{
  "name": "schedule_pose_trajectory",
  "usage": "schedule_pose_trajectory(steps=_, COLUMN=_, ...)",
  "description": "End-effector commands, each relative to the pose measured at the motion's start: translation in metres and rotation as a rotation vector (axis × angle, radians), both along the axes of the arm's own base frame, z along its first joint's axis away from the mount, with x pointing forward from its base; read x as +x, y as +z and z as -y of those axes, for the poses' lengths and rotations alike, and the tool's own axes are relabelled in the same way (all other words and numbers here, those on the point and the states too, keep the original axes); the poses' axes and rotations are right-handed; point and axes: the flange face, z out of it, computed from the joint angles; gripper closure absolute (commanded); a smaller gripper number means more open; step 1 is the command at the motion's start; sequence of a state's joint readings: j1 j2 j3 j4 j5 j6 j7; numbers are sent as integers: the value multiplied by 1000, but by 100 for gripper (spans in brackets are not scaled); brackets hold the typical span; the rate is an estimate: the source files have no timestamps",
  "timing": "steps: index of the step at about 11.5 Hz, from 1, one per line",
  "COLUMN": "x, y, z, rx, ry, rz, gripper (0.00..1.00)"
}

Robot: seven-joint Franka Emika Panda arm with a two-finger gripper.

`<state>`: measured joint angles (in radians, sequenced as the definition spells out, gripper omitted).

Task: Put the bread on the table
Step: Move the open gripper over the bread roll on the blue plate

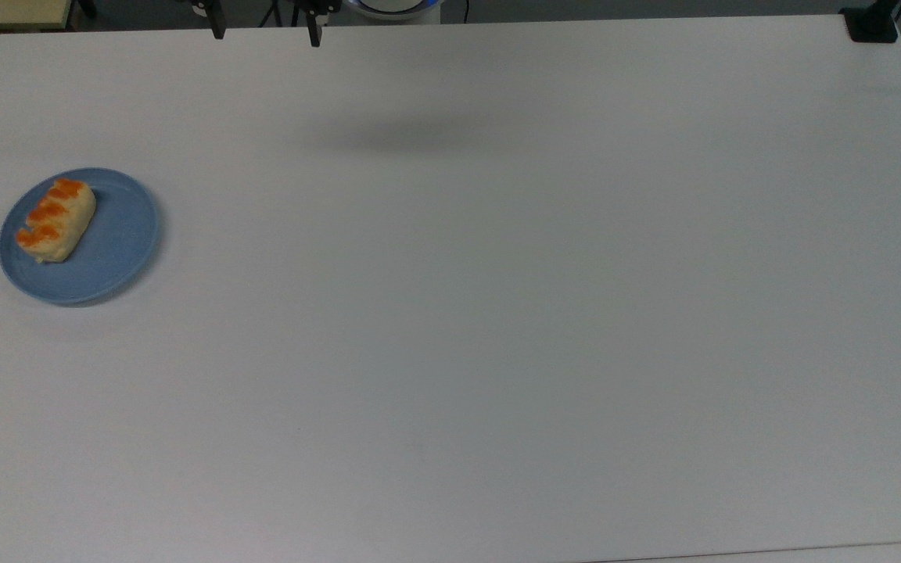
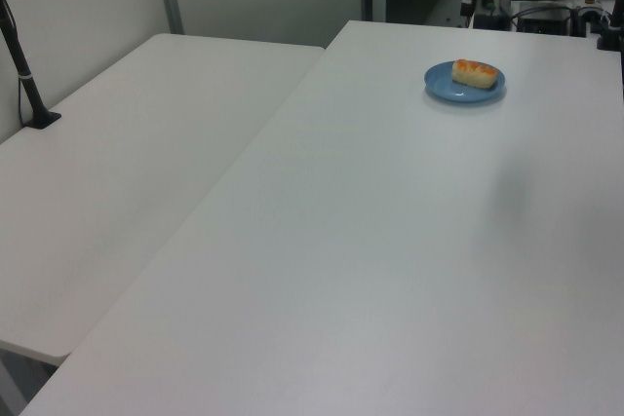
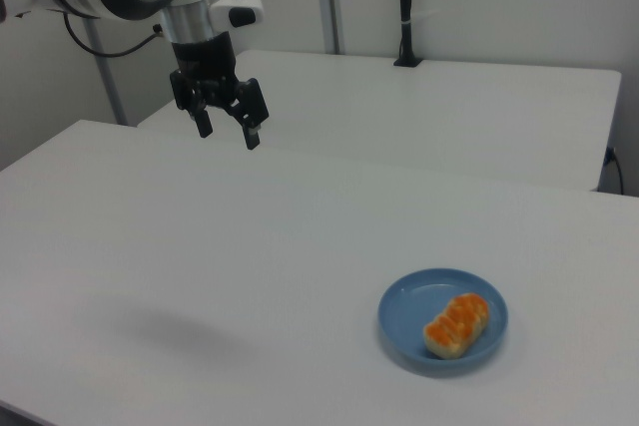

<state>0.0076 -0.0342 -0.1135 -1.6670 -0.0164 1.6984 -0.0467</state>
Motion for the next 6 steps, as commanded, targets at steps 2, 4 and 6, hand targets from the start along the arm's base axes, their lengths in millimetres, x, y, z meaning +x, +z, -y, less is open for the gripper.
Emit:
schedule_pose_trajectory(steps=2, x=-15, y=-26, z=184, rx=-73, ry=50, rz=28, gripper=0)
schedule_pose_trajectory(steps=4, x=-11, y=-35, z=185, rx=-69, ry=46, rz=13, gripper=0)
schedule_pose_trajectory(steps=6, x=-11, y=-36, z=185, rx=-69, ry=44, rz=12, gripper=0)
